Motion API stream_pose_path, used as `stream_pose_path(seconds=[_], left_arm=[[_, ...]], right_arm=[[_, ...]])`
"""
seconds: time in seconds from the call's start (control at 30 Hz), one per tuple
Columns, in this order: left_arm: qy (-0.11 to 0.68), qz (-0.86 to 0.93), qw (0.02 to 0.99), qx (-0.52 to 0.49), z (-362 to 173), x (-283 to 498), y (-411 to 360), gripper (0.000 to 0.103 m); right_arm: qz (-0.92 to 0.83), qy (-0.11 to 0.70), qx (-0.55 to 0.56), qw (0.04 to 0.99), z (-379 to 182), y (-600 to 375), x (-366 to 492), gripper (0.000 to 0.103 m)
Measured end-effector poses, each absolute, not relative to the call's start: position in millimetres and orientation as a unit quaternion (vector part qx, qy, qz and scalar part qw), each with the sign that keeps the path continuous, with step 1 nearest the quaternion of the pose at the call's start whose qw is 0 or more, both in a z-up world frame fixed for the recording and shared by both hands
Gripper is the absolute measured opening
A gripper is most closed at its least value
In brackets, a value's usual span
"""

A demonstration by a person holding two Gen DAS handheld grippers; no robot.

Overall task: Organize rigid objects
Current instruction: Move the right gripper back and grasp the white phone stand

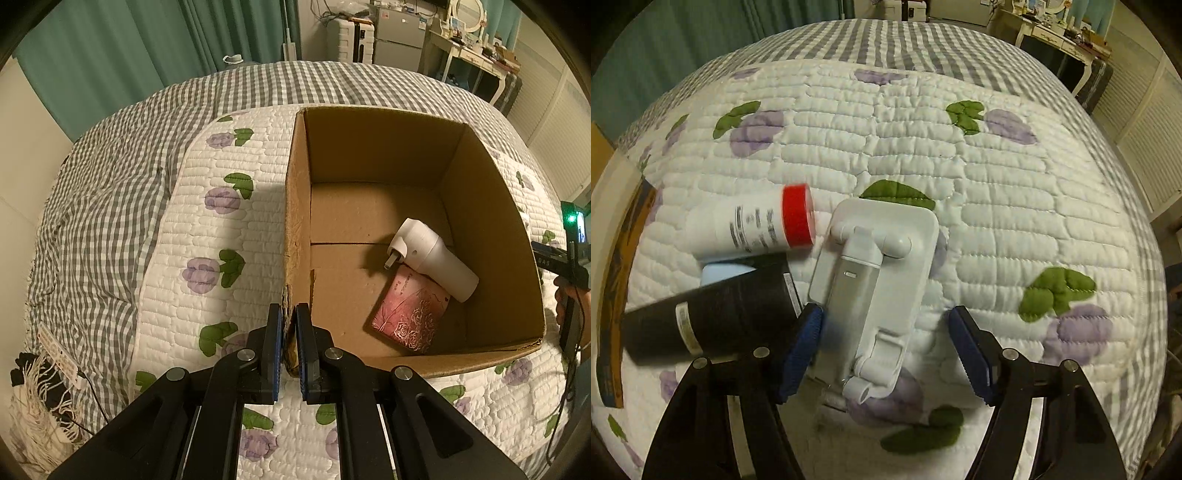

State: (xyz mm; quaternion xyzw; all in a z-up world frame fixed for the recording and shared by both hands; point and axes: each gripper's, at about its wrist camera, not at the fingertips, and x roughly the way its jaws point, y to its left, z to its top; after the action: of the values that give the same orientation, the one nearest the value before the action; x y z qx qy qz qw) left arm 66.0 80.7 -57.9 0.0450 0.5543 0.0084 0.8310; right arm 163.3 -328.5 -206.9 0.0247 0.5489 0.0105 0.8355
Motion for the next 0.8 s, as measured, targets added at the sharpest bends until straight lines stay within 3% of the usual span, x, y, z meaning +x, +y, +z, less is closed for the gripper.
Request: stream_pose_path(seconds=[0.1, 0.13, 0.17, 0.67, 0.73, 0.8], left_arm=[[0.554, 0.009, 0.831, 0.045, -58.3, 65.3, 80.7, 0.007], [0.554, 0.009, 0.831, 0.044, -58.3, 65.4, 81.2, 0.007], [0.554, 0.009, 0.831, 0.044, -58.2, 65.8, 81.4, 0.007], [0.555, 0.009, 0.831, 0.038, -56.7, 66.2, 81.9, 0.007], [0.555, 0.009, 0.831, 0.037, -56.0, 66.1, 81.7, 0.007], [0.554, 0.009, 0.832, 0.035, -55.8, 66.5, 81.6, 0.007]], right_arm=[[0.021, 0.548, 0.052, 0.834, -212.5, -335.6, 161.0, 0.069], [0.027, 0.547, 0.058, 0.835, -212.0, -337.2, 158.6, 0.065], [0.038, 0.543, 0.063, 0.836, -210.6, -336.8, 155.5, 0.050], [0.011, 0.498, 0.009, 0.867, -150.5, -330.8, 109.3, 0.041], [0.014, 0.501, -0.006, 0.865, -147.1, -326.2, 102.9, 0.016], [0.017, 0.517, -0.021, 0.855, -155.0, -323.2, 103.5, 0.018]])
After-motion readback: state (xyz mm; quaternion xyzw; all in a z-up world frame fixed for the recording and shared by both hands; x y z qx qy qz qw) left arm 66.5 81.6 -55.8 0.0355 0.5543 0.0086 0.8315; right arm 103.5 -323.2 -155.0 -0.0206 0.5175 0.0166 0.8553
